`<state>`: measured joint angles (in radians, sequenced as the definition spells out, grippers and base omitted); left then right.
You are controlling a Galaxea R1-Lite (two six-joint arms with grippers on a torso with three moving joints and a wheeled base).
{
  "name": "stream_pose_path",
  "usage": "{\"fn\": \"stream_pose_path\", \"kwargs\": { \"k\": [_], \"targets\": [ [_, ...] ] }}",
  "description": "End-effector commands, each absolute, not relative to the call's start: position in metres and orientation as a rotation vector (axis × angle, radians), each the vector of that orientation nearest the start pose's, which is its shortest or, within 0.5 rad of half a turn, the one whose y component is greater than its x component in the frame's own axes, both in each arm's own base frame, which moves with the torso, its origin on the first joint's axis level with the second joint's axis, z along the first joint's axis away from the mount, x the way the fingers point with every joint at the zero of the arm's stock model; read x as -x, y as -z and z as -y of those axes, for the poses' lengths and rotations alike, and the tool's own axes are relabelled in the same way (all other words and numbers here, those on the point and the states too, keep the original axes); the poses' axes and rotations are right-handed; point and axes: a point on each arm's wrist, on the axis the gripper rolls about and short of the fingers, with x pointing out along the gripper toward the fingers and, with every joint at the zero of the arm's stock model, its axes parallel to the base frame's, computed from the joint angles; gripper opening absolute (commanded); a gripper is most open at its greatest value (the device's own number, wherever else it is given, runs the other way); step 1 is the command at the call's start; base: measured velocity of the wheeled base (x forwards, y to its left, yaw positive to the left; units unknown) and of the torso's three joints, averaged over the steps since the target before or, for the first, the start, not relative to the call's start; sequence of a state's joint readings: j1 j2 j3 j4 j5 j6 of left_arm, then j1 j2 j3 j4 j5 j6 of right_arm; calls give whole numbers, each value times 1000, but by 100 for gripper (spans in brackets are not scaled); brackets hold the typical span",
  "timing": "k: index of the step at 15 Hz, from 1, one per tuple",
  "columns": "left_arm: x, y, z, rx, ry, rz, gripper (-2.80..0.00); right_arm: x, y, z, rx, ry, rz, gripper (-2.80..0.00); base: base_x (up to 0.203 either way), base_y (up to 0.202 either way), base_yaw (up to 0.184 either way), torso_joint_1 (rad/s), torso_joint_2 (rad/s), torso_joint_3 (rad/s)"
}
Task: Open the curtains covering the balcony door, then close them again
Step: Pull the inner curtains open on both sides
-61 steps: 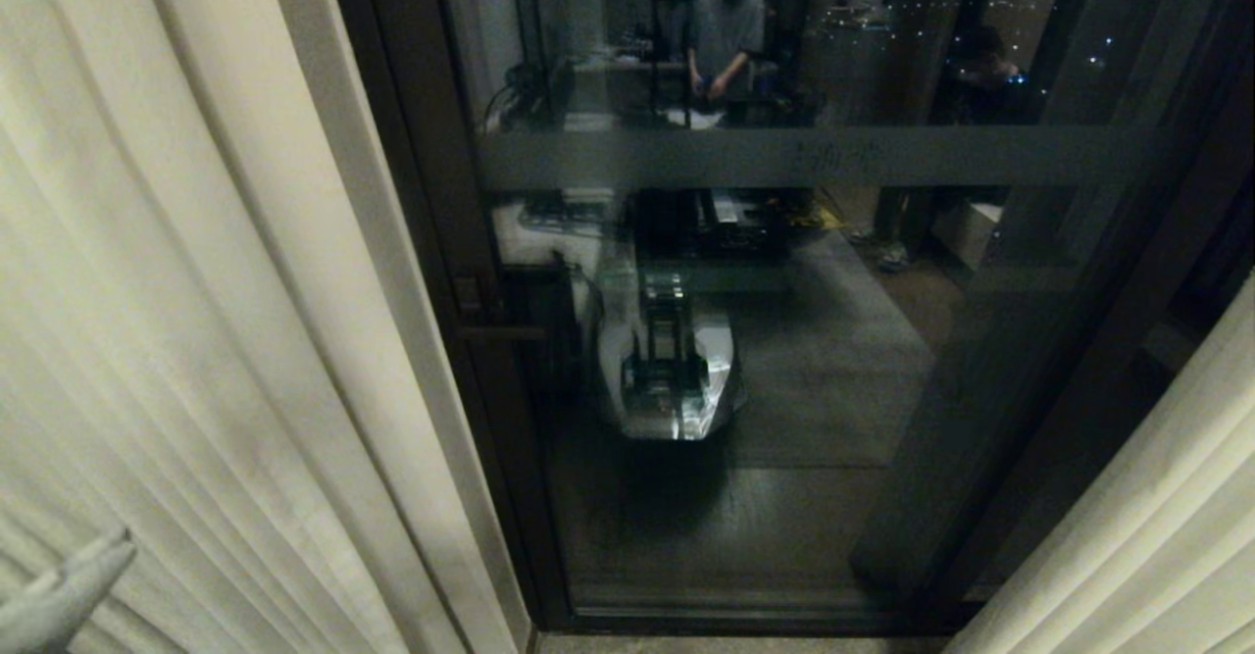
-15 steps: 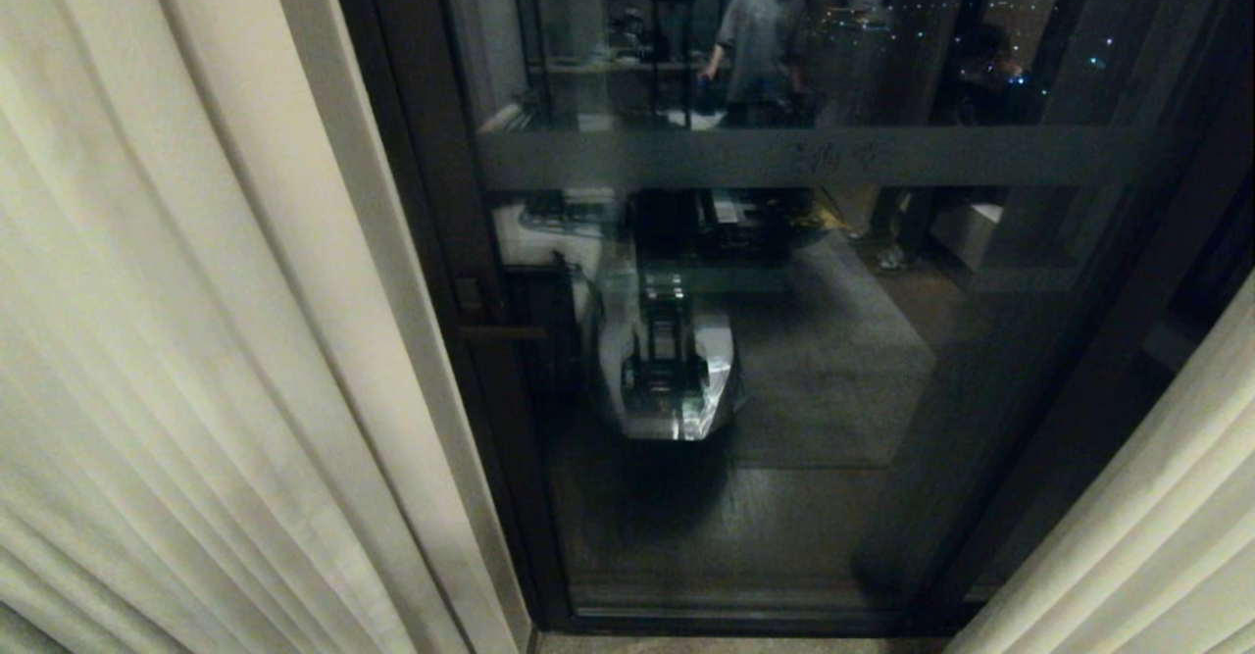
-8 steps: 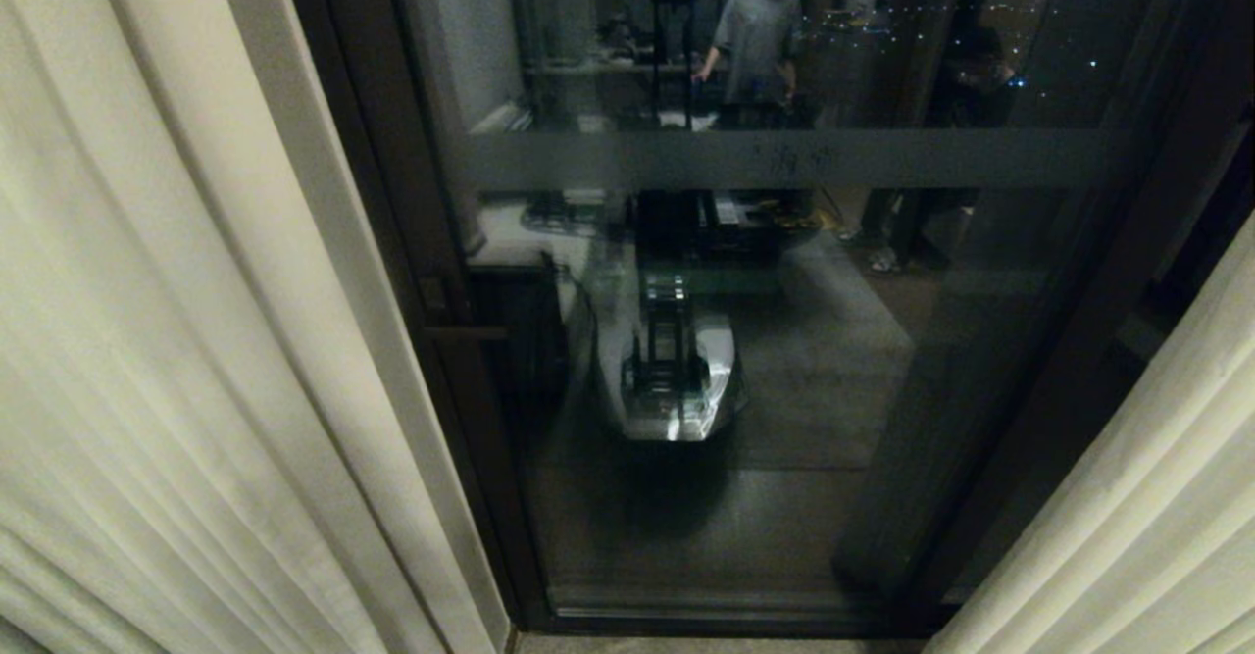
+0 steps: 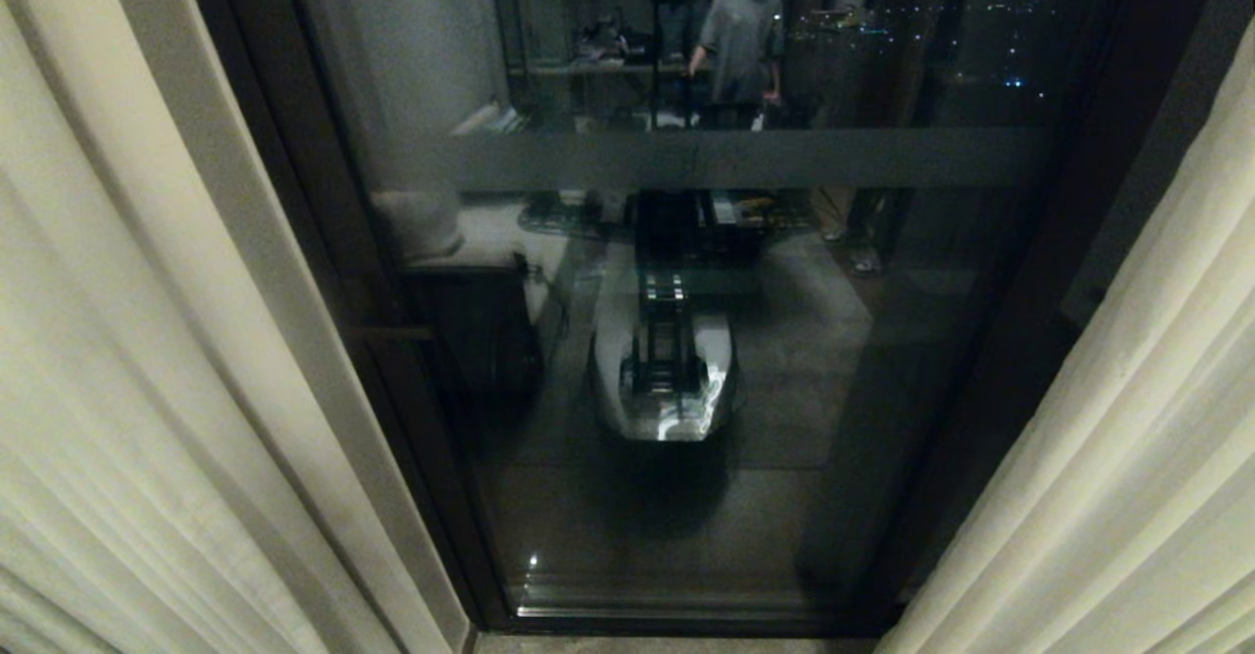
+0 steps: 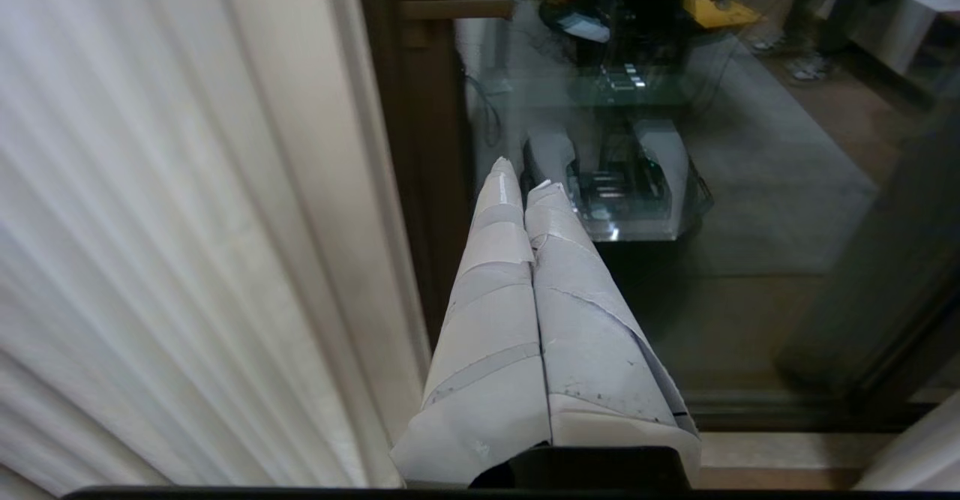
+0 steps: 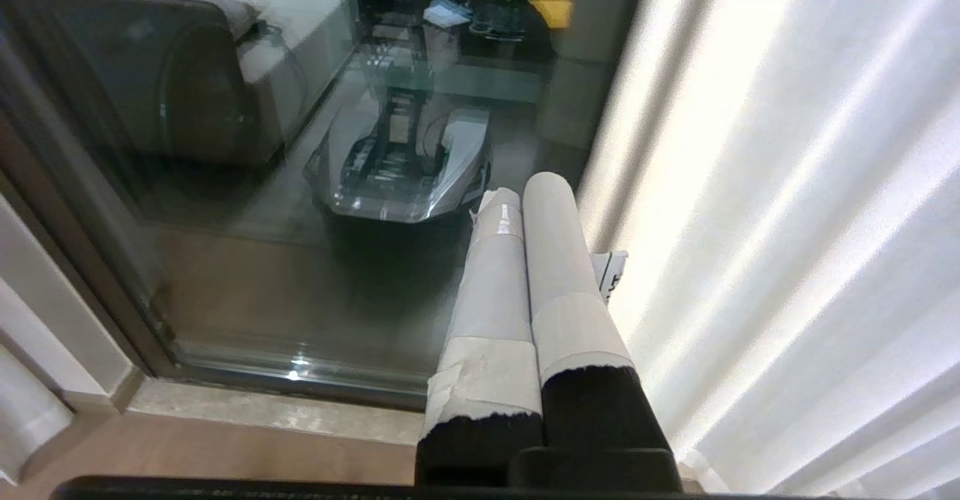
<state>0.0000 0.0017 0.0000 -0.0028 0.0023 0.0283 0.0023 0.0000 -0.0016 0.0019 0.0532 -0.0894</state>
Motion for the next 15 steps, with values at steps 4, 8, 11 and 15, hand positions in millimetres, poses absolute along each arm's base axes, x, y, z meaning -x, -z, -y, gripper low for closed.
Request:
{"fn": "stream_pose_path", "kwargs": {
  "k": [4,8,11,15],
  "targets": [
    [23,-76,0,-21,-2,5,-280,23,-76,-1,90,-57,1,-280,0,-190,1,2,2,2],
    [23,-76,0,-23,-2,5,-280,23,-76,-1,90,-57,1,-280,0,-191,2,3,3,1],
    [23,-76,0,-23,-2,5,-280,23,-76,-1,90,-57,1,-280,0,-191,2,3,1,-1],
    [23,-76,0,-20,-2,5,-280,23,-76,-1,90,-57,1,-280,0,-151,3,-1,-1,3]
  ]
}}
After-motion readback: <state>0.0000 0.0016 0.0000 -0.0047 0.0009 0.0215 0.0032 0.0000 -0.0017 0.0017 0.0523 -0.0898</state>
